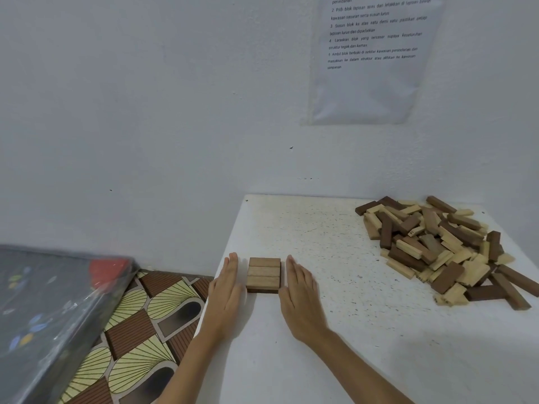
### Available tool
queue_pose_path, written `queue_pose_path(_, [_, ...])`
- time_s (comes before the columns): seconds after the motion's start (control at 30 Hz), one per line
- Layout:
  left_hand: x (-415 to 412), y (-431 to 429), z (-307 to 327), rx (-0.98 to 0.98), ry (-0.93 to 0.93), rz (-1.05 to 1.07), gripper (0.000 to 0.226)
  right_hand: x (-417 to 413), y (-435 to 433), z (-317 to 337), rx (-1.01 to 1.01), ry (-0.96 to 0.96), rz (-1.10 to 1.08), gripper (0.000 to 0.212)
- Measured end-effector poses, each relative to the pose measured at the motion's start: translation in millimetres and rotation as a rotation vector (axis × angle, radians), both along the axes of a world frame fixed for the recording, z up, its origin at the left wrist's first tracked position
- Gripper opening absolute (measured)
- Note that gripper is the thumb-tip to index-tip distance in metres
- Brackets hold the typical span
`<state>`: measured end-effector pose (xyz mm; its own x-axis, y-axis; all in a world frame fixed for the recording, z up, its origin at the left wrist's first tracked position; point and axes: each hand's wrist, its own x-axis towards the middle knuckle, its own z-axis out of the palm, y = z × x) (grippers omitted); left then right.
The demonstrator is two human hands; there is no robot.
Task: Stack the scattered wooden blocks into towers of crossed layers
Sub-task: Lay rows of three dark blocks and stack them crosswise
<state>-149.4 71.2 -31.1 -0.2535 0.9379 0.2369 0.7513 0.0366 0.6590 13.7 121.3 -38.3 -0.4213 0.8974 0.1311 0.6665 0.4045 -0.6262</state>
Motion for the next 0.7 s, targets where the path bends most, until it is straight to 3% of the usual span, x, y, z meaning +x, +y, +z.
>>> queue_pose_path(0.1, [10.6,-3.6,12.0,0.093,-0.332,0.102,0.044,5.8,-0.1,4.1,-0.124,0.297,-0.087,0.050])
queue_pose_path(0.2, [27.2,-4.4,19.2,0.218,-0.321,0.110,0.049,17.2,-1.0,9.3,-0.201,0.487,-0.149,0.045])
queue_pose_path(0.33, [61.6,7.1,33.4,0.296,-0.372,0.057,0.037,46.9,2.5,23.6,-0.142,0.621,-0.227,0.036])
queue_pose_path(0.7, [182.3,58.8,39.9,0.160,-0.322,-0.269,0.030,177.7,28.5,48.6,-0.032,0.731,-0.531,0.027])
